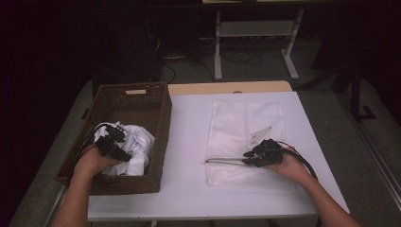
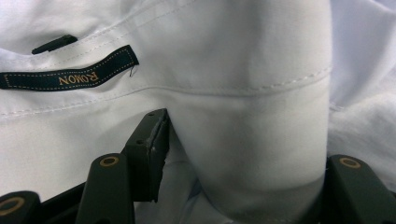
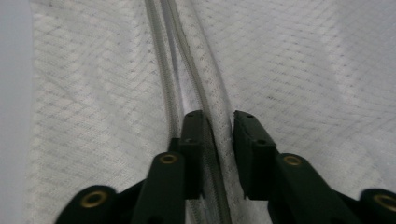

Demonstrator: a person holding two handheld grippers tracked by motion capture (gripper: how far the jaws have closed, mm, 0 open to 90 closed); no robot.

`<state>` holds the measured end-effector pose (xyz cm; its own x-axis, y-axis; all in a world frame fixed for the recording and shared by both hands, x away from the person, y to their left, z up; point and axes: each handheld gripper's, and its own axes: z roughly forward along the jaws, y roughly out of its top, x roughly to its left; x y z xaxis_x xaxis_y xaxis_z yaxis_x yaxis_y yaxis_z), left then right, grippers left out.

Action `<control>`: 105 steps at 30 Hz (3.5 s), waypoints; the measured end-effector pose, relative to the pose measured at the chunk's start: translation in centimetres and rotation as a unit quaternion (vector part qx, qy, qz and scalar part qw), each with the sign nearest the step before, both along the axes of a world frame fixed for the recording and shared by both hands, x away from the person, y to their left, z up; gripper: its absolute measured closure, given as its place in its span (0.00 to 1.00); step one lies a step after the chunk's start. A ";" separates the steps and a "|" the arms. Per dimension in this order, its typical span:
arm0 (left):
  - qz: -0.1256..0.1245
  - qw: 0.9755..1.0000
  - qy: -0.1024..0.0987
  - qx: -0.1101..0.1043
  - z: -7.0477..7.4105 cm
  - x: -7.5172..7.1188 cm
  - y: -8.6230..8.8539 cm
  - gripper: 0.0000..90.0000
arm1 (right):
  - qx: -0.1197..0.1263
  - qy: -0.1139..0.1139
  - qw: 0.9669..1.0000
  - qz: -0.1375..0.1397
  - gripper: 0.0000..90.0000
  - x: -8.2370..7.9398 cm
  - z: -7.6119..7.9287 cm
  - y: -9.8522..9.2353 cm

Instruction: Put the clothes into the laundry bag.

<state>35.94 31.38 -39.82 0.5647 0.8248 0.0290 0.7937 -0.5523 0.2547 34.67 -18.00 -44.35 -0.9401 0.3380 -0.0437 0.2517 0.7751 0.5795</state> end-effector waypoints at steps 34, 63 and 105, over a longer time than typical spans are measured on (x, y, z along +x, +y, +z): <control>0.038 0.994 0.028 -0.099 1.9 0.4 1.7 0.88 | 0.070 0.029 0.996 -0.040 0.93 2.1 2.6 -2.0; 0.045 0.924 -0.066 -0.374 9.5 -3.0 6.8 0.88 | 0.105 0.037 0.992 -0.056 0.96 3.5 4.3 -2.6; -0.203 0.888 0.013 -0.413 13.4 -2.4 -15.1 0.87 | 0.122 0.030 0.988 -0.085 0.96 5.5 6.3 -3.0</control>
<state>33.51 16.24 -26.43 0.8117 0.2877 -0.5083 0.5838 -0.4264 0.6909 40.16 -21.03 -38.01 -0.8670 0.4855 0.1126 0.4061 0.5571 0.7244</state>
